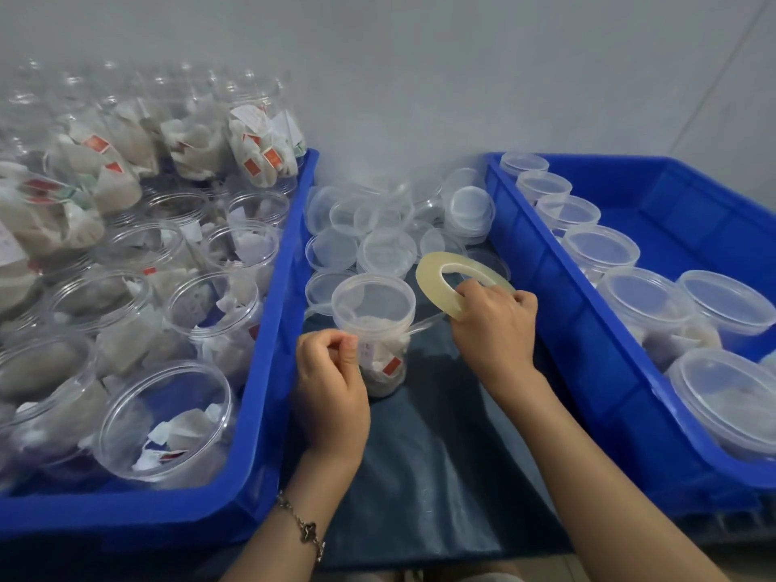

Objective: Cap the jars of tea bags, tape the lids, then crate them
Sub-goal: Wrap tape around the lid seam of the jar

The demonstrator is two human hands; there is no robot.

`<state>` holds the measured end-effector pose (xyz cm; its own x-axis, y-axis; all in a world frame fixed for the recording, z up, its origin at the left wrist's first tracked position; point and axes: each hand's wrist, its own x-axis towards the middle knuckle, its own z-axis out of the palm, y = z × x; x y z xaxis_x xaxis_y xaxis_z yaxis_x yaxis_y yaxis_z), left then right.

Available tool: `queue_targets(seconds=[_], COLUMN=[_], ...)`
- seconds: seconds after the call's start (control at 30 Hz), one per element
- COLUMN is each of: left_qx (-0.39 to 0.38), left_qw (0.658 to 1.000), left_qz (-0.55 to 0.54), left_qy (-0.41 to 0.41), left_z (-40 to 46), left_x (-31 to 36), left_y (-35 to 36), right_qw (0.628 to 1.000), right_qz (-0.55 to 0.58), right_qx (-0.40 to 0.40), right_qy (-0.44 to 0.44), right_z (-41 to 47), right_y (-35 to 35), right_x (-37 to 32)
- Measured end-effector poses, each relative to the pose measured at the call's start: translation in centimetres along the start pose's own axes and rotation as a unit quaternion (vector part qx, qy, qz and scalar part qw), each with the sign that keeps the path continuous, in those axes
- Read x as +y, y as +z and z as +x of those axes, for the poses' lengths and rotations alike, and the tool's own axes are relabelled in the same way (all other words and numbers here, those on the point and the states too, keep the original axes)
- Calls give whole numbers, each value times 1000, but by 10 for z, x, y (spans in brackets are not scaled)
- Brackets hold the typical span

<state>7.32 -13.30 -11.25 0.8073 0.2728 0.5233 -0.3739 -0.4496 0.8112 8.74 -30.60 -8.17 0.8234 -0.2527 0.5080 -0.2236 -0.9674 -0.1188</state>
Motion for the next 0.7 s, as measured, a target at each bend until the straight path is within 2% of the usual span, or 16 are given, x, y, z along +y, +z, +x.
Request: queue_targets(seconds=[0.03,0.1,0.17,0.23,0.3,0.37,0.4,0.47,0.5,0.57,0.7], left_qx=[2,3,1,30,73,57,31,-14,-41,-107,-177], left_qw=[1000,992,967,950,963,993,994,962,945,929,930], left_qz=[-22,-93,-167,-210,-194,-104,-32,107,161,224,213], left_qy=[-13,-89,-190,-230,-172,-4,103,252,280,273,242], left_z=[0,2,4,3,2,4,6,12,16,21,28], left_x=[-1,-4,-5,-1,6,10,11,17,21,28,27], left_y=[1,4,7,8,3,1,2,5,7,9,5], right_qw=[1000,1000,1000,1000,1000,1000,1000,1000,1000,1000,999], right_qz=[7,17,9,5,13,12,6,-6,-5,-5,-23], right_qx=[2,4,-14,-27,-25,-18,-17,-15,-9,0,18], right_qy=[3,6,4,-4,-5,-6,-8,-11,-14,-18,-41], right_z=[1,2,2,2,0,-1,-1,-1,-1,-1,-2], right_y=[0,-1,-2,-2,-4,-6,-7,-10,-12,-16,-26], right_x=[-1,-1,0,1,1,1,2,2,3,3,8])
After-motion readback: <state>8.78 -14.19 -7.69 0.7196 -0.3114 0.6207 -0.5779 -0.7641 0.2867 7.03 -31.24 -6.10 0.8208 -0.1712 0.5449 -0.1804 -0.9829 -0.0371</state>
